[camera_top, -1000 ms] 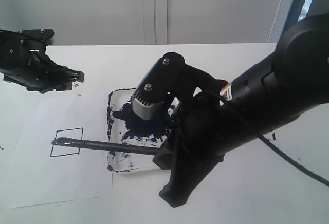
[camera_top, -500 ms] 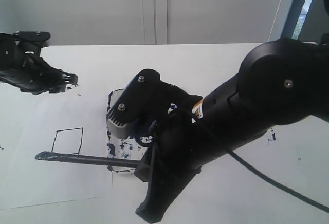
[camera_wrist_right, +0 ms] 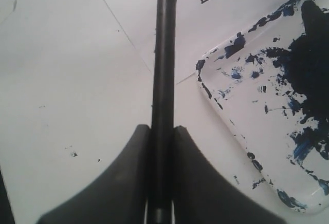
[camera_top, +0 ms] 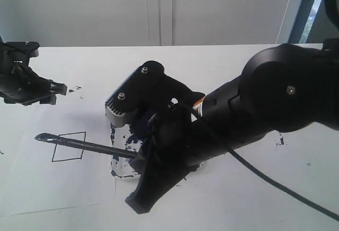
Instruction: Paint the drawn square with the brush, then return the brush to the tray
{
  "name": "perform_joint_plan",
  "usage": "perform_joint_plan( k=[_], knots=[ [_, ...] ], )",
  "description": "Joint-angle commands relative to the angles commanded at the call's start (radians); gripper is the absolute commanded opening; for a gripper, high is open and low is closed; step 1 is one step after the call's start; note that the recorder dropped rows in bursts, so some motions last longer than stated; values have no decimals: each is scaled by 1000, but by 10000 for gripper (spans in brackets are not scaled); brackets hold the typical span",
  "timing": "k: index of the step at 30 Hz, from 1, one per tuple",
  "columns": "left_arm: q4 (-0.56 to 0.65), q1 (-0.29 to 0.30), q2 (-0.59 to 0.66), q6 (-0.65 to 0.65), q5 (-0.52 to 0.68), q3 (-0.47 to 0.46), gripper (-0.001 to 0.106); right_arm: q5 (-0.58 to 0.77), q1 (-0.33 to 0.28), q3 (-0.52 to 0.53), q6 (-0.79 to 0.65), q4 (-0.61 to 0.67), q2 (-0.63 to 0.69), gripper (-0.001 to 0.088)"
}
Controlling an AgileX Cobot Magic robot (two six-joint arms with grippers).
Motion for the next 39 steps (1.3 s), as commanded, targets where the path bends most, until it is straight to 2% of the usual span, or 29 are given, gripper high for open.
perform_joint_plan(
  k=[4,14,20,31,39],
  knots=[
    [0,-18,14,0,-32,0,618,2,0,0,0,-8,23,0],
    [-13,-18,33,-60,-98,0,618,15,0,0,5,-10,51,0],
    [-13,-18,58,-90,-106,0,618,49,0,0,8,-120,51,0],
    [-21,-18,74,-161,-150,0,618,55,0,0,8,-120,51,0],
    [-15,-18,98,-152,-156,0,618,55,0,0,8,-120,51,0]
  ],
)
